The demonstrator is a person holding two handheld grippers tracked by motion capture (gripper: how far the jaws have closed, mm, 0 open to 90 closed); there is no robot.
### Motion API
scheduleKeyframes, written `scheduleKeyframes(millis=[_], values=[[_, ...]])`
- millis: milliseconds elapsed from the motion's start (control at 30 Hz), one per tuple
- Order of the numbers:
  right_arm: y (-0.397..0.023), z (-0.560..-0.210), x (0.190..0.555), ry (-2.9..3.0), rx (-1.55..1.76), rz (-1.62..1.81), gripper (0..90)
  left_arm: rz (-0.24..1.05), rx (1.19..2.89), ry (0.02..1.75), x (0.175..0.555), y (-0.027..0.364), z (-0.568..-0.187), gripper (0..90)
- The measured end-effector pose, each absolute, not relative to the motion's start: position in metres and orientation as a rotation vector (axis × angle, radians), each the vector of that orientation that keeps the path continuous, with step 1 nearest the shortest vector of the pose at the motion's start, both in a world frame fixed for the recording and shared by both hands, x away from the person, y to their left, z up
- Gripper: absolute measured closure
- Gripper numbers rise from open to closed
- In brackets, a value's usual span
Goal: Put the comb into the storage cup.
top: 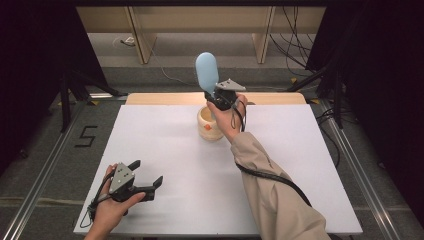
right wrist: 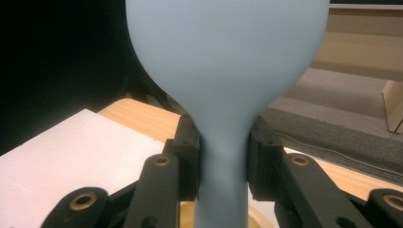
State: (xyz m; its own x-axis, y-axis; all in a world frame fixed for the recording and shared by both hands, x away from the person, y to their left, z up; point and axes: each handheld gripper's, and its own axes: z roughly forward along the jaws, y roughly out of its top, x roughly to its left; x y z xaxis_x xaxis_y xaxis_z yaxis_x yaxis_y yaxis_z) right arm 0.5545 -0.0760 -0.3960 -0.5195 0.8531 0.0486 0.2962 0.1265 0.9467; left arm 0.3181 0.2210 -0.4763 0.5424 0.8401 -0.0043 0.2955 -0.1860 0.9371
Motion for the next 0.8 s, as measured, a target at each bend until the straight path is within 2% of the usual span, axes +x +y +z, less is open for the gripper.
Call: scheduleKeyframes(millis=[800], values=[[-0.0777, -0.4019, 0.5541, 1.905, 1.111, 1.388, 70.2, 0.654, 1.739, 0.954, 0.3180, 0.2211, -0.4764, 5.0]])
